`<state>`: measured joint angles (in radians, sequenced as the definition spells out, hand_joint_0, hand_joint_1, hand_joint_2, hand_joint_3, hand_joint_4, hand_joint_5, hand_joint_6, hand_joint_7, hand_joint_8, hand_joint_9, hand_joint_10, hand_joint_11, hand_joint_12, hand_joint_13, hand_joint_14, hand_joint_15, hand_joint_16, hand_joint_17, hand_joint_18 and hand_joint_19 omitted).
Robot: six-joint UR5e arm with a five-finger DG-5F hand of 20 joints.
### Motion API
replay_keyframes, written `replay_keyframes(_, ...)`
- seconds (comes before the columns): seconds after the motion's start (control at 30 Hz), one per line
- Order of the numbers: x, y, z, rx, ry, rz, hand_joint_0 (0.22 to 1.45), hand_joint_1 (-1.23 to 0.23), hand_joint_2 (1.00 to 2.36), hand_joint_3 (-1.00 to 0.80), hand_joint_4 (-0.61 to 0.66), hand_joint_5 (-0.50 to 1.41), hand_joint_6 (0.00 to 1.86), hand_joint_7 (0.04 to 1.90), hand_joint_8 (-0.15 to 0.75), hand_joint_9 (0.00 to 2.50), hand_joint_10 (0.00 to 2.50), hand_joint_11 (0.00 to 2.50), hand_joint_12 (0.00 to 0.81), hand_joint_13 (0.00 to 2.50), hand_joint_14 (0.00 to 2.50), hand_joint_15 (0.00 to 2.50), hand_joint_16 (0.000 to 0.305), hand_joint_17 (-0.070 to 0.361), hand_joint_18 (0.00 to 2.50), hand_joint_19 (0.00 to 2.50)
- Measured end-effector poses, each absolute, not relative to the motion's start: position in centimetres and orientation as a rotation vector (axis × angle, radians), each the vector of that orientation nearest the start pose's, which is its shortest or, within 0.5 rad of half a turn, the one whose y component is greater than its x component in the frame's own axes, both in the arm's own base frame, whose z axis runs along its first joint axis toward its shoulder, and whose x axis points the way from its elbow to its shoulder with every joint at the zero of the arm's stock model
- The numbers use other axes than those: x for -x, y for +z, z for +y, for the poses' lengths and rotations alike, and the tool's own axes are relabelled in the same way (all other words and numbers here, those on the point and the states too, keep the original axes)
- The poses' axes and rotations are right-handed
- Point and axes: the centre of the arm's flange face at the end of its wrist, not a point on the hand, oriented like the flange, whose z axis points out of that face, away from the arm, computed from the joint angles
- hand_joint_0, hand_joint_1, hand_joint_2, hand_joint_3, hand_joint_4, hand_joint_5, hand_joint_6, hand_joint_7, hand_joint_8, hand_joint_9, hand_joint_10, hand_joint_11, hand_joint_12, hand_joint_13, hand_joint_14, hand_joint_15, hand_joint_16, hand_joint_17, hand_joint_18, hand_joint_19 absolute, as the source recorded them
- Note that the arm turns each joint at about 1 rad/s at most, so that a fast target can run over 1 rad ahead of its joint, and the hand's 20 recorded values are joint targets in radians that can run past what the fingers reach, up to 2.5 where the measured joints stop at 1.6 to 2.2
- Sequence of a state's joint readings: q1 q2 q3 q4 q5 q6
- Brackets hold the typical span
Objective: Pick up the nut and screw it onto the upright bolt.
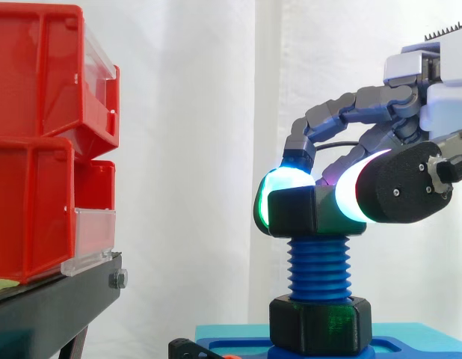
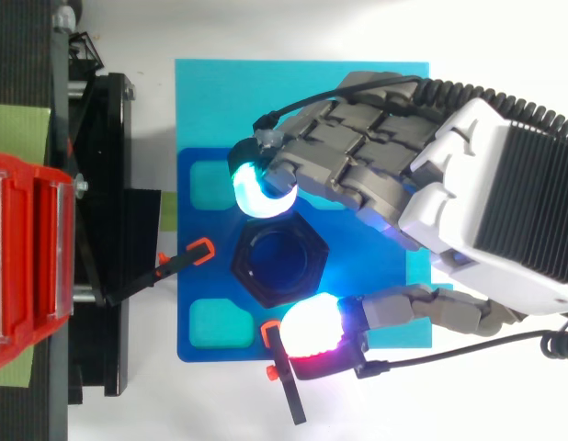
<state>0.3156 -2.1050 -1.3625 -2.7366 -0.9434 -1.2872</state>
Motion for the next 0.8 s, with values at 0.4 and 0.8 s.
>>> replay_keyframes(0.4, -70.2, 30.83, 2.74, -0.477, 0.013, 1.431, 0.56, -0.64, 1.0, -0.5, 0.29, -0.13, 0.5, 1.12, 0.348, 0.72, 0.01, 0.19, 0.384, 0.74, 0.01, 0.2, 0.047, 0.105, 0.59, 0.24)
replay_keyframes(0.8, -69.91, 30.05, 2.59, -0.482, 0.017, 1.432, 0.56, -0.63, 1.0, -0.5, 0.28, -0.13, 0.5, 1.12, 0.349, 0.71, 0.01, 0.19, 0.383, 0.74, 0.01, 0.2, 0.047, 0.106, 0.59, 0.25)
